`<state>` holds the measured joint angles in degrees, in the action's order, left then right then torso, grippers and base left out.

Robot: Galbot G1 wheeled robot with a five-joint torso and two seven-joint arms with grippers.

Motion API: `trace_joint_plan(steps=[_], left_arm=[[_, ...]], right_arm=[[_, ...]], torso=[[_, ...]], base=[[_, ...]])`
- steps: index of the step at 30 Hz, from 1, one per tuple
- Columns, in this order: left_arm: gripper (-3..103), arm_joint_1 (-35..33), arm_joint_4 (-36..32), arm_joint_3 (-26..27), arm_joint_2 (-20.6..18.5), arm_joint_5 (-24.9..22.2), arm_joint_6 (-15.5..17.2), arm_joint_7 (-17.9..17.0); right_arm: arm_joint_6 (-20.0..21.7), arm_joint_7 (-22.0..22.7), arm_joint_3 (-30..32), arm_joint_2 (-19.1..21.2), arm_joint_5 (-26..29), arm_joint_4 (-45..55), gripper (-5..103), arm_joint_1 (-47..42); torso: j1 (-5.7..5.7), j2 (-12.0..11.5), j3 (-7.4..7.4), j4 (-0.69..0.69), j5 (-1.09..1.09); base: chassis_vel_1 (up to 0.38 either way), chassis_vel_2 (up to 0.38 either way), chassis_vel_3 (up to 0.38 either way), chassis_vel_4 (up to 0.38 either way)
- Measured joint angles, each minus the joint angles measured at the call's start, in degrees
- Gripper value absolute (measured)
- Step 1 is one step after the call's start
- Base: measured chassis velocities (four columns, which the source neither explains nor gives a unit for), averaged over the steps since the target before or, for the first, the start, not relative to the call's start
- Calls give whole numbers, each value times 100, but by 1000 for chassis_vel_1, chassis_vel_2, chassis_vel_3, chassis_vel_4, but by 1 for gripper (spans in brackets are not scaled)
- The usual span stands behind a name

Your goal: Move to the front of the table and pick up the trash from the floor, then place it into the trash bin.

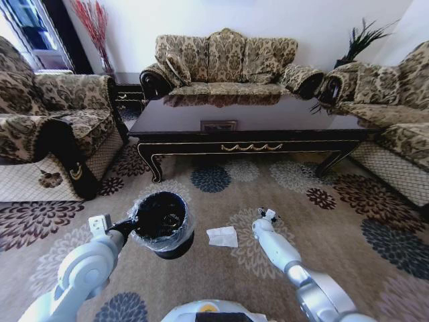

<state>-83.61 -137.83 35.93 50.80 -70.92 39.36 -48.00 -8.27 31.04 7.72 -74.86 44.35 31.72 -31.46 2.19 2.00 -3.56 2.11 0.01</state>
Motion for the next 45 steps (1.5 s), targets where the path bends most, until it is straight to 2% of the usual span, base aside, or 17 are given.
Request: trace_joint_plan(steps=[6,10,12,14,15,22,32,45], left_arm=[[4,66,55,-92,17,-3,-6,-2],[4,95,67,-136,20,-2,-9,-1],[4,101,70,-141,20,-2,-9,-1],[4,104,72,-144,18,-2,-12,-1],[4,104,72,-144,15,-2,-12,-1],[4,68,60,-119,1,-5,-16,-1],[4,28,30,-75,-1,-31,-19,-2],[4,37,31,-130,55,-8,-19,-3]], right_arm=[[-75,-530,85,27,5,-617,100,193],[-160,-676,110,39,-18,-803,100,208],[-275,-728,115,45,-27,-811,100,195],[-687,-947,115,42,-152,-914,100,187],[-734,-979,113,41,-204,-932,100,189],[-763,-1138,116,34,-376,-1108,100,255],[-795,-1301,98,43,-214,-1107,100,224],[-781,-1286,82,62,-185,-1020,100,166]], torso=[[0,0,0,0,-1],[0,0,0,1,0],[0,0,0,0,0],[0,0,0,0,-1],[0,0,0,0,0],[0,0,0,0,-1],[0,0,1,0,-1],[-1,0,1,-1,-1]], base=[[0,0,0,0],[0,0,0,0],[0,0,0,0],[0,0,0,0],[0,0,0,0],[0,0,0,0],[0,0,0,0],[-20,-8,26,7]])
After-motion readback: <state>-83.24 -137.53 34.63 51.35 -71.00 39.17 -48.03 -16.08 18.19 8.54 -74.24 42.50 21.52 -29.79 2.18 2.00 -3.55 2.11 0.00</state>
